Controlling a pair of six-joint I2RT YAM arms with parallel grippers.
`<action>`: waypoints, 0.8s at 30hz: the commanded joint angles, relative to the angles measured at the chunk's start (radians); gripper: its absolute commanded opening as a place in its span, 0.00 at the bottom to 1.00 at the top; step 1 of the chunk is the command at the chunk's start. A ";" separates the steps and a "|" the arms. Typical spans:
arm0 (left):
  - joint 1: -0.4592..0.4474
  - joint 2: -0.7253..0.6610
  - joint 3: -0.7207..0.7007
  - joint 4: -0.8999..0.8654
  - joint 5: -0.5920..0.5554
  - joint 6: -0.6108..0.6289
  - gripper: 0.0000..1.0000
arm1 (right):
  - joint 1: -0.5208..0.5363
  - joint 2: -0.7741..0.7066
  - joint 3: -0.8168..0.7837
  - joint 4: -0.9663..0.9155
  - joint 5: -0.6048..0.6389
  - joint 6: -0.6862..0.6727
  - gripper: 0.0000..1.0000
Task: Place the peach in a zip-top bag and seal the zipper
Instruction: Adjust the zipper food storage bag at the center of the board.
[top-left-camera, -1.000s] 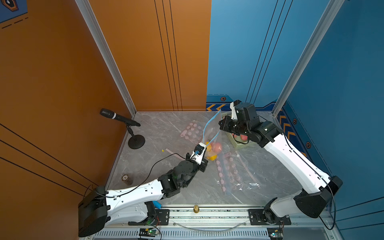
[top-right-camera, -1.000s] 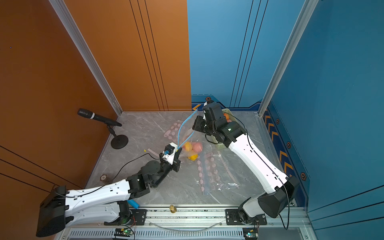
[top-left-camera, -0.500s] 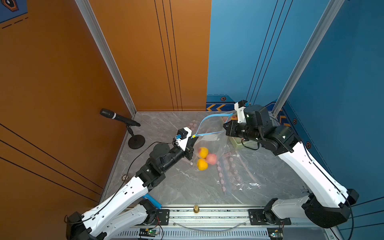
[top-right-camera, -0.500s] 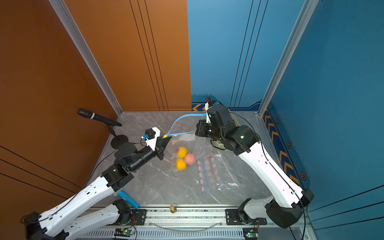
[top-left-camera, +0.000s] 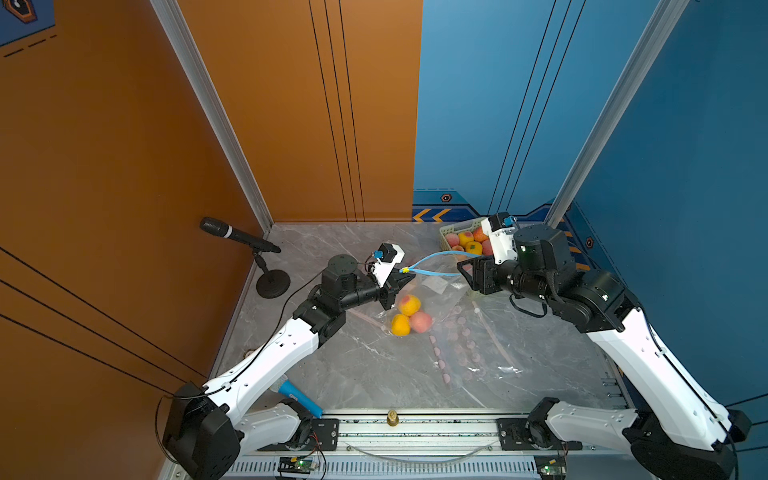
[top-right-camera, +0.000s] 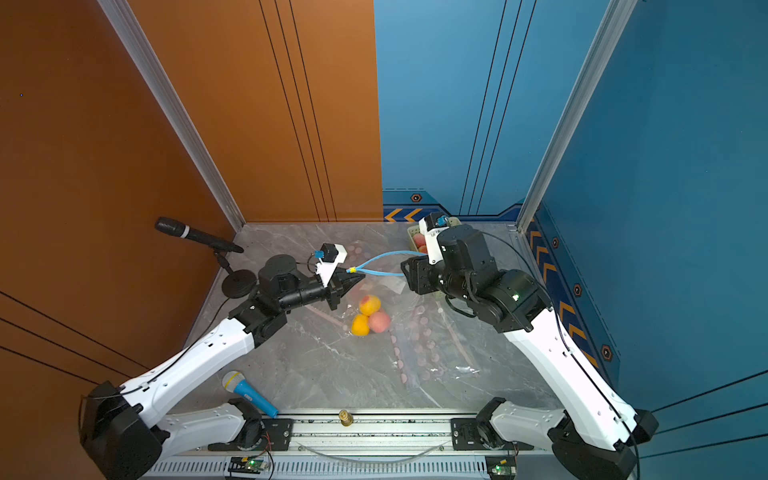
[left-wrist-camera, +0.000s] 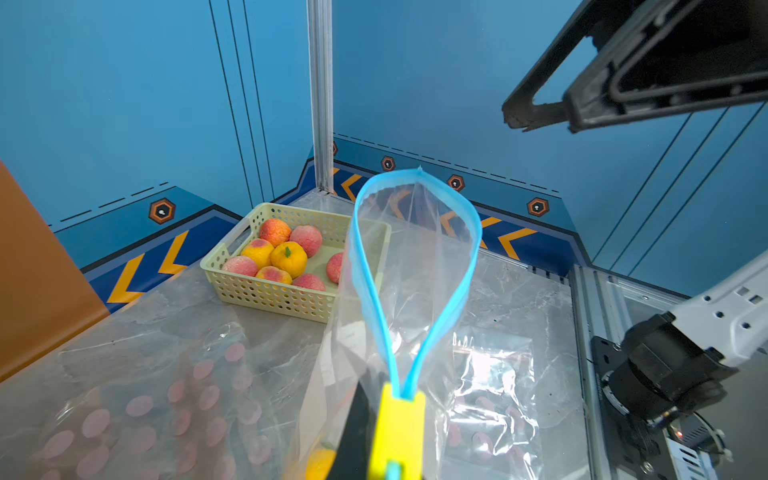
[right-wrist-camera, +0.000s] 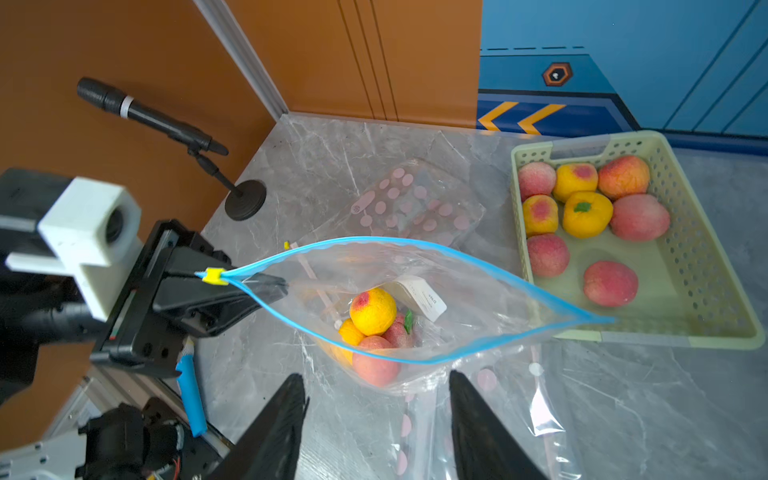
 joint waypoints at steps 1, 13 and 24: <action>0.020 0.014 0.068 -0.072 0.137 0.044 0.00 | 0.015 0.001 -0.022 0.089 -0.111 -0.212 0.53; 0.108 0.014 0.091 -0.159 0.289 0.070 0.00 | -0.011 0.236 0.171 0.072 -0.491 -0.508 0.54; 0.124 0.021 0.091 -0.157 0.316 0.064 0.00 | -0.004 0.377 0.286 -0.010 -0.612 -0.647 0.46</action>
